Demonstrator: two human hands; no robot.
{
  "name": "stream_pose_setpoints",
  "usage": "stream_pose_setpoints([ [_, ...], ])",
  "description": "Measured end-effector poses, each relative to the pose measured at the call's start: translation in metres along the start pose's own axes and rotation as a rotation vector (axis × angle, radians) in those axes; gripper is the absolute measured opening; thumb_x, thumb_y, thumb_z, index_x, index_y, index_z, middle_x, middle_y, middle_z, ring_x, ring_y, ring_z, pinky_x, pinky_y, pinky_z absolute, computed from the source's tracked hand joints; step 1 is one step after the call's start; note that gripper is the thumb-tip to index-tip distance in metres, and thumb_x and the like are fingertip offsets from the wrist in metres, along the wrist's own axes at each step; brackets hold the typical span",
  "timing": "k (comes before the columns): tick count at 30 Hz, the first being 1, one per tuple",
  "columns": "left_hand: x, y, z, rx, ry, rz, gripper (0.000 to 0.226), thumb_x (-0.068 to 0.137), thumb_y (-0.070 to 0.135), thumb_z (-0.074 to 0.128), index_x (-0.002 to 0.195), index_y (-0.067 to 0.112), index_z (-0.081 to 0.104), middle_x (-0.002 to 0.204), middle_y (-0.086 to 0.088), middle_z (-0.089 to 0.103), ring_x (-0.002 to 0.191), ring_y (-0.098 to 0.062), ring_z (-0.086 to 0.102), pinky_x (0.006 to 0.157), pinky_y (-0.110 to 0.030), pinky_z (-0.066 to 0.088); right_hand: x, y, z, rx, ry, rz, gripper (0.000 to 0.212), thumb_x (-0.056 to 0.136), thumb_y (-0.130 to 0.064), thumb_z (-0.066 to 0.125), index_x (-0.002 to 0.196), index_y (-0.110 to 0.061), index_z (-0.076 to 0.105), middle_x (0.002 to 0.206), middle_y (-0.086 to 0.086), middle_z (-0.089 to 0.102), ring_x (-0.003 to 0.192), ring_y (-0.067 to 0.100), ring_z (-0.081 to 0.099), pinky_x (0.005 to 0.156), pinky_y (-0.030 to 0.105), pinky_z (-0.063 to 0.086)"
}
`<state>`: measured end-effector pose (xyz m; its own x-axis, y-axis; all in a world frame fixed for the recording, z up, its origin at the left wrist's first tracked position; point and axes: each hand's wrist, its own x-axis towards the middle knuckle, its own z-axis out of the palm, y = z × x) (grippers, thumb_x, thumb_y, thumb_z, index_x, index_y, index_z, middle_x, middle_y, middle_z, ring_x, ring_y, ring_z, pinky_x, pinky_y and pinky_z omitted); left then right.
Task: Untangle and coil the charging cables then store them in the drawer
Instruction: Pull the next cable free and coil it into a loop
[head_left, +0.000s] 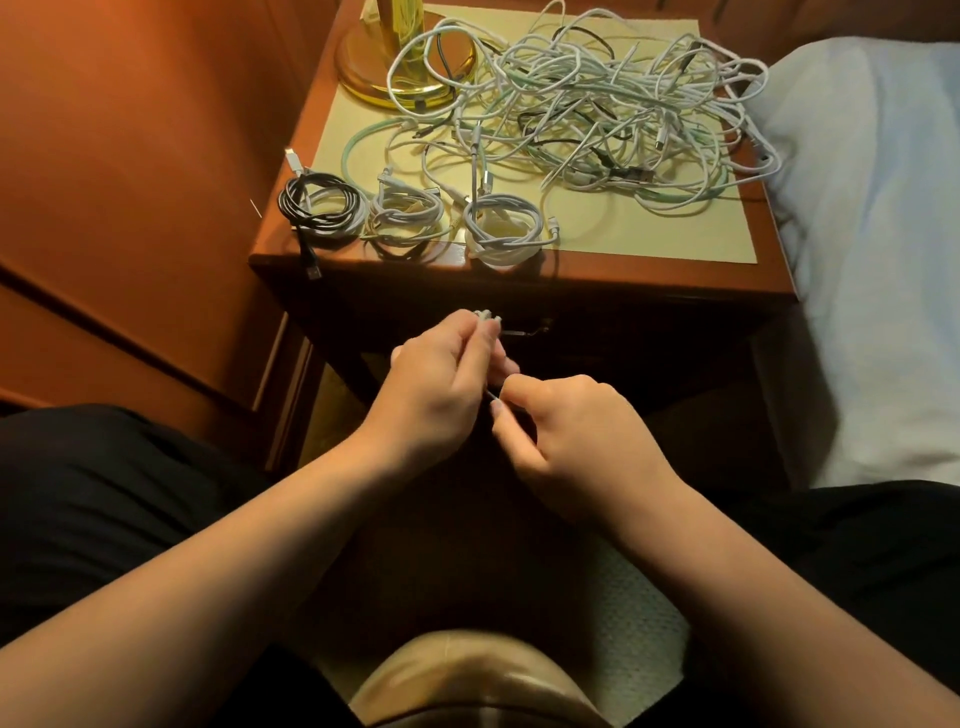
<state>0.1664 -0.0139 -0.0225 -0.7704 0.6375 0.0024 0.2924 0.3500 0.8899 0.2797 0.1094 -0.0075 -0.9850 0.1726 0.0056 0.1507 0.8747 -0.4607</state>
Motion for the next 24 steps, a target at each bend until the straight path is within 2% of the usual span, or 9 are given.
stream_pose_setpoints([
  [4,0.002,-0.003,-0.001,0.200,-0.134,0.159,0.037,0.110,0.036,0.043,0.077,0.026,0.058,0.066,0.007,0.060,0.064,-0.010,0.058,0.064,-0.036,0.044,0.005,0.004,-0.008,0.068,-0.017,-0.005,0.020,0.101,-0.040,0.052,0.093,-0.025,0.063,0.072,-0.006,0.064,0.062,0.014,0.060,0.058,0.034,0.047],
  [7,0.007,-0.002,-0.004,0.236,-0.233,0.126,0.046,0.110,0.041,0.038,0.079,0.021,0.066,0.072,0.003,0.068,0.070,-0.011,0.063,0.068,-0.043,0.049,0.004,0.007,-0.006,0.194,-0.062,0.053,0.010,0.101,-0.036,0.057,0.100,-0.026,0.060,0.072,-0.012,0.059,0.063,0.008,0.058,0.059,0.028,0.043],
  [9,0.009,-0.004,-0.008,0.241,-0.242,0.100,0.050,0.109,0.043,0.037,0.076,0.018,0.066,0.068,-0.001,0.065,0.065,-0.014,0.060,0.067,-0.047,0.047,0.005,0.008,-0.005,0.244,-0.072,0.088,0.010,0.101,-0.035,0.059,0.099,-0.026,0.056,0.071,-0.009,0.059,0.062,0.009,0.057,0.058,0.031,0.045],
  [14,0.009,0.003,-0.014,0.378,-0.360,0.102,0.057,0.110,0.044,0.035,0.065,0.018,0.059,0.051,0.006,0.048,0.050,-0.011,0.046,0.055,-0.032,0.031,0.006,0.012,-0.012,0.288,-0.037,0.024,0.014,0.099,-0.032,0.063,0.087,-0.031,0.055,0.066,-0.007,0.059,0.058,0.009,0.055,0.056,0.034,0.048],
  [16,0.011,0.004,-0.015,0.253,-0.451,0.010,0.061,0.109,0.045,0.037,0.068,0.007,0.060,0.051,0.006,0.045,0.049,-0.010,0.039,0.056,-0.033,0.030,0.005,0.016,-0.013,0.293,-0.054,0.048,0.010,0.099,-0.033,0.064,0.095,-0.027,0.056,0.064,-0.007,0.056,0.055,0.009,0.051,0.055,0.036,0.047],
  [19,0.012,0.003,-0.016,-0.131,-0.529,-0.131,0.068,0.104,0.053,0.045,0.078,-0.007,0.060,0.067,-0.018,0.050,0.062,-0.032,0.041,0.062,-0.046,0.035,0.010,0.020,-0.014,0.432,-0.126,0.126,0.022,0.100,-0.040,0.061,0.117,-0.026,0.058,0.068,-0.008,0.059,0.056,0.003,0.052,0.058,0.031,0.045],
  [21,0.011,0.009,-0.015,-0.280,-0.479,-0.222,0.063,0.103,0.052,0.048,0.074,-0.001,0.068,0.066,-0.010,0.057,0.063,-0.024,0.050,0.065,-0.034,0.037,0.015,0.020,-0.016,0.460,-0.195,0.115,0.032,0.100,-0.050,0.053,0.120,-0.030,0.067,0.086,-0.009,0.071,0.078,0.000,0.066,0.074,0.034,0.054],
  [22,0.010,0.012,-0.012,-0.314,-0.447,-0.268,0.059,0.103,0.048,0.048,0.068,0.008,0.072,0.062,-0.001,0.061,0.060,-0.011,0.055,0.066,-0.027,0.038,0.016,0.020,-0.016,0.453,-0.215,0.104,0.034,0.100,-0.052,0.049,0.117,-0.031,0.071,0.092,-0.009,0.074,0.086,0.004,0.069,0.080,0.040,0.056],
  [24,0.009,0.013,-0.008,-0.373,-0.426,-0.369,0.056,0.104,0.045,0.048,0.062,0.018,0.074,0.054,0.003,0.062,0.053,0.001,0.054,0.066,-0.022,0.037,0.016,0.022,-0.016,0.434,-0.204,0.092,0.032,0.104,-0.049,0.049,0.106,-0.029,0.074,0.085,-0.004,0.073,0.078,0.011,0.067,0.076,0.047,0.055],
])
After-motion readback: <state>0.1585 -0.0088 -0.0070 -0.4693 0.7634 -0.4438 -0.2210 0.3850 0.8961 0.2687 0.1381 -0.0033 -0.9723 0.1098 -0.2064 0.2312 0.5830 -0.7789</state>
